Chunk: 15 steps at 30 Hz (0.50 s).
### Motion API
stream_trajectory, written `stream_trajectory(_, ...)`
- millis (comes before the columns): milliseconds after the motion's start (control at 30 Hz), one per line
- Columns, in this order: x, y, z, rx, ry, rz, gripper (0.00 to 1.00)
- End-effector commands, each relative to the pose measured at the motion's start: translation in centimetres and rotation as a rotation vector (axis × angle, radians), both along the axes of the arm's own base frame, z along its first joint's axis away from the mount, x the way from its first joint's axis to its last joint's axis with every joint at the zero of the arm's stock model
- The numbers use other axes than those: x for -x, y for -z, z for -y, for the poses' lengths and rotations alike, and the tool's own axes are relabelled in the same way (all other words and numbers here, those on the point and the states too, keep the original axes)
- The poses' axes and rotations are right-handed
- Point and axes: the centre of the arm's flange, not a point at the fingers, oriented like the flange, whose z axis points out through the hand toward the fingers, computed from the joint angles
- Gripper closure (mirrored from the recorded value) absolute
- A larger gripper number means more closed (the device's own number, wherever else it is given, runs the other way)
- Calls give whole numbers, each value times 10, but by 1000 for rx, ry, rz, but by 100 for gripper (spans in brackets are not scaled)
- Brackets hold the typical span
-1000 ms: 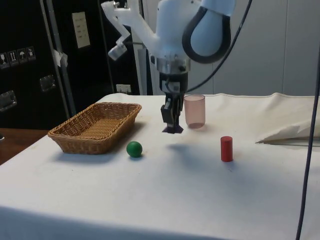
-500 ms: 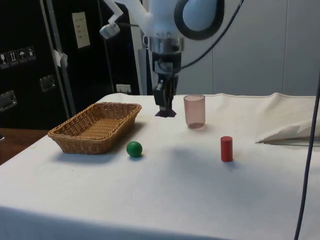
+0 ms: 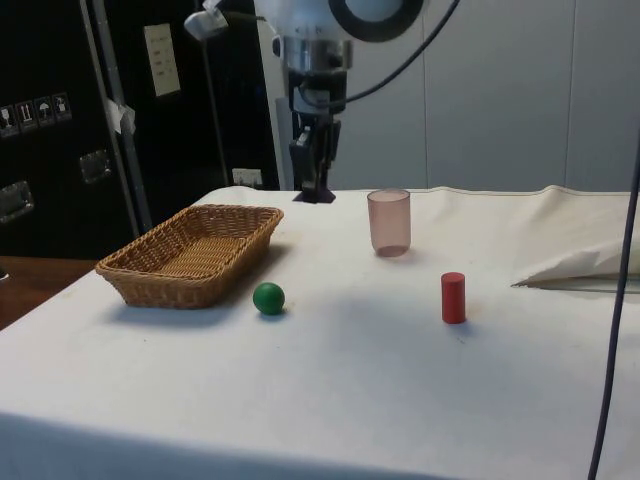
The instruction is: Pick up the triangular block and place it into the basket.
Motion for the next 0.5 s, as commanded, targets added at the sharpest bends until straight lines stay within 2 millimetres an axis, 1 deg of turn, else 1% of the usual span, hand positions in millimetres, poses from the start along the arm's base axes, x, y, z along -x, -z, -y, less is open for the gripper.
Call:
stream_trajectory(0,-5,-4,1,-8,-3,-4,67)
stream_trajectory(100,-16,-8,5,-3,-2,1,67)
stream_trajectory(133,-12,-8,6,6,0,7,67)
stream_trajectory(167,-20,-10,7,-2,-1,3,67)
stream_trajectory(300,-33,-13,11,4,1,9,67)
stream_trajectory(333,-40,-15,13,5,2,11,67)
stream_trajectory(400,-47,-17,16,7,3,15,67)
stream_trajectory(433,-45,-16,16,17,5,21,67)
stream_trajectory(467,-50,-17,16,7,3,16,67)
